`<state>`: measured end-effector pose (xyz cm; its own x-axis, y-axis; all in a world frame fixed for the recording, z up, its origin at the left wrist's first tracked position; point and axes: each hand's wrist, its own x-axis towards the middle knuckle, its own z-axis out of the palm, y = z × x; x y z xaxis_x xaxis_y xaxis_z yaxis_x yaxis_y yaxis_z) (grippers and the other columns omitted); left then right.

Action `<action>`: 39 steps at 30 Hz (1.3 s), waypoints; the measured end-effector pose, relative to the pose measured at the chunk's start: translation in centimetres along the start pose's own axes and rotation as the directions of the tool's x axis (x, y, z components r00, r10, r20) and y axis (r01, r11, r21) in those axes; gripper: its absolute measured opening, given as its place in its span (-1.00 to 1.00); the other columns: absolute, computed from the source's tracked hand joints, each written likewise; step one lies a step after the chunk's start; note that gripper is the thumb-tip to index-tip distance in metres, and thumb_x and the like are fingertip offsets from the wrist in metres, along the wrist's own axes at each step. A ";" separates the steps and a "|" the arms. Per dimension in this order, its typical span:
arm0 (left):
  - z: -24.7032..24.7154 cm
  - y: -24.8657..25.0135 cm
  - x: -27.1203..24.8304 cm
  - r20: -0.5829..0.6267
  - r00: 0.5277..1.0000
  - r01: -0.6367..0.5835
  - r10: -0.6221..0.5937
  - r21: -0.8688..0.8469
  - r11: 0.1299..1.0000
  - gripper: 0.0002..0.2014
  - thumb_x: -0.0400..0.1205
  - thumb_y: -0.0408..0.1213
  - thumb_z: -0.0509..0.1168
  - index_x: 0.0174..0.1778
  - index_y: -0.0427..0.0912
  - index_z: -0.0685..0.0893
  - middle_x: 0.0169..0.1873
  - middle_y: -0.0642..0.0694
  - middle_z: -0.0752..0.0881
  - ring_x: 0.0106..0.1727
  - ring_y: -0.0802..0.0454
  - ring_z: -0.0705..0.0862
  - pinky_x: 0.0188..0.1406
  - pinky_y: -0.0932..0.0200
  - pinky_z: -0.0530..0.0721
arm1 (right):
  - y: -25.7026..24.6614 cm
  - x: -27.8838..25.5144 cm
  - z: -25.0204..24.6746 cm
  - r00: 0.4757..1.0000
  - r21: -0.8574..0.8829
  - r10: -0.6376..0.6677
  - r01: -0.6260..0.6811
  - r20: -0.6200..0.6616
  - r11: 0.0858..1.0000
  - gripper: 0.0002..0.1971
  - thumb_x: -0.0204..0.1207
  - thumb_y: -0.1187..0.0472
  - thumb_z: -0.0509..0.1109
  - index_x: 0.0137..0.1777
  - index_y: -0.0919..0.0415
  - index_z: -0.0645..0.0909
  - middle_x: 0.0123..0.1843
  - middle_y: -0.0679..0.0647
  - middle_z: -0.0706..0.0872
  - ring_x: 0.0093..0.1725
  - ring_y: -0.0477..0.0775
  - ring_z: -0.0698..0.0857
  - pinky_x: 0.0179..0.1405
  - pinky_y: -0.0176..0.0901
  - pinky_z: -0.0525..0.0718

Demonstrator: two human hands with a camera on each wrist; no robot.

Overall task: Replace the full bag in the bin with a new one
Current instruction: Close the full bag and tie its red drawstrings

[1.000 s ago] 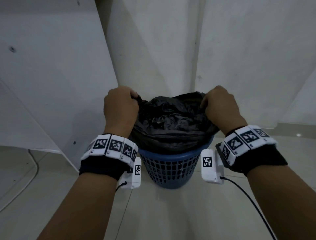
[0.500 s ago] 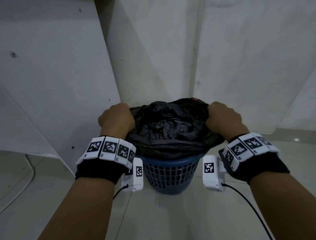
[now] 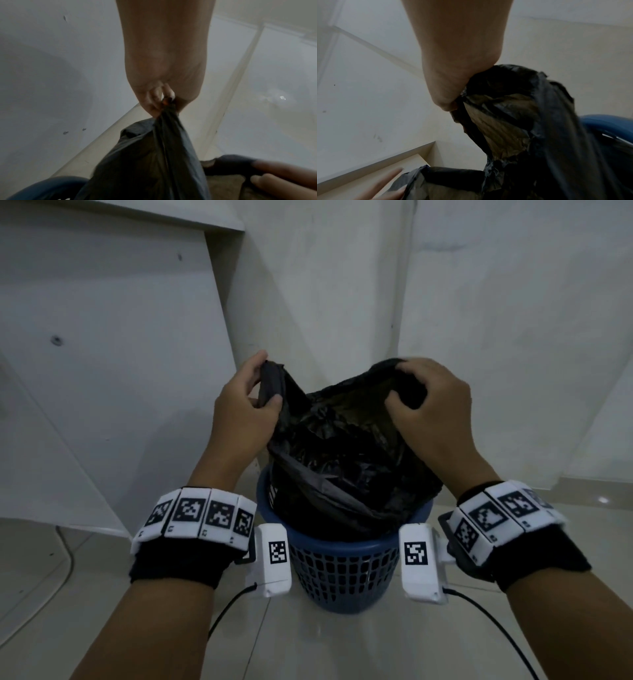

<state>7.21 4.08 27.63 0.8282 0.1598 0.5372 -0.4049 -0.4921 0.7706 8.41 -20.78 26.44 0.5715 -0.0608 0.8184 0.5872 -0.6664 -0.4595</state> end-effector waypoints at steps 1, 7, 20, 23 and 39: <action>-0.2 0.2 0.0 0.011 0.999 0.044 -0.044 -0.025 0.999 -0.28 0.63 -0.32 0.45 0.70 0.04 0.33 0.47 -0.01 0.56 0.47 0.08 0.56 0.39 0.08 0.64 | -0.3 0.0 -0.3 1.000 -0.024 0.013 -0.013 -0.003 1.000 -0.75 0.43 0.21 0.46 0.09 0.18 0.80 0.08 0.02 0.83 0.08 0.00 0.76 0.16 -0.02 0.72; -3.0 1.6 -0.9 0.226 0.727 0.584 -0.648 0.290 0.758 -0.04 0.31 0.10 0.67 0.57 -0.20 0.44 0.28 -0.04 0.68 0.06 -0.14 0.78 -0.19 -0.04 0.86 | -1.2 0.3 -1.3 0.984 -0.235 0.114 -0.079 0.139 0.969 -0.68 0.29 0.15 0.53 -0.14 0.07 0.39 -0.35 0.02 0.59 -0.37 0.17 0.58 -0.43 -0.05 0.50; -5.0 5.9 -1.9 0.210 0.950 0.280 -0.232 -0.238 0.930 -0.51 0.52 -0.38 0.56 0.39 -0.16 0.68 -0.05 -0.03 0.83 -0.10 0.14 0.83 -0.16 0.14 0.84 | -5.5 2.7 -2.8 0.948 0.081 0.313 -0.316 0.054 0.945 -0.81 0.65 0.05 0.34 -0.11 0.15 0.55 -0.40 0.03 0.72 -0.45 0.01 0.66 -0.44 -0.22 0.50; -5.3 8.2 -1.5 0.088 0.989 0.141 -0.115 -0.416 0.898 -0.56 0.57 -0.34 0.52 0.39 -0.14 0.68 0.04 -0.06 0.84 0.04 0.04 0.84 -0.07 0.07 0.83 | -8.4 4.2 -4.3 0.923 0.380 0.384 -0.357 0.005 0.853 -0.80 0.71 0.09 0.28 -0.09 0.18 0.44 -0.52 0.08 0.66 -0.69 0.07 0.54 -0.67 -0.27 0.44; -3.8 6.0 -2.8 0.061 0.991 0.132 -0.117 -0.386 0.913 -0.39 0.45 -0.41 0.61 0.44 -0.19 0.63 0.10 -0.08 0.82 -0.07 0.29 0.81 -0.14 0.44 0.70 | -8.1 1.4 -6.1 0.792 -0.125 0.082 -0.007 0.605 0.992 -0.84 0.45 0.01 0.61 -0.16 0.08 0.75 -0.15 -0.11 0.71 -0.12 -0.11 0.68 -0.12 -0.37 0.53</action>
<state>0.93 3.96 32.05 0.8921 0.1638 0.4210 -0.4099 -0.0981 0.9068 0.97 -20.02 33.42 0.8475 0.3465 0.4020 0.5068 -0.7536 -0.4188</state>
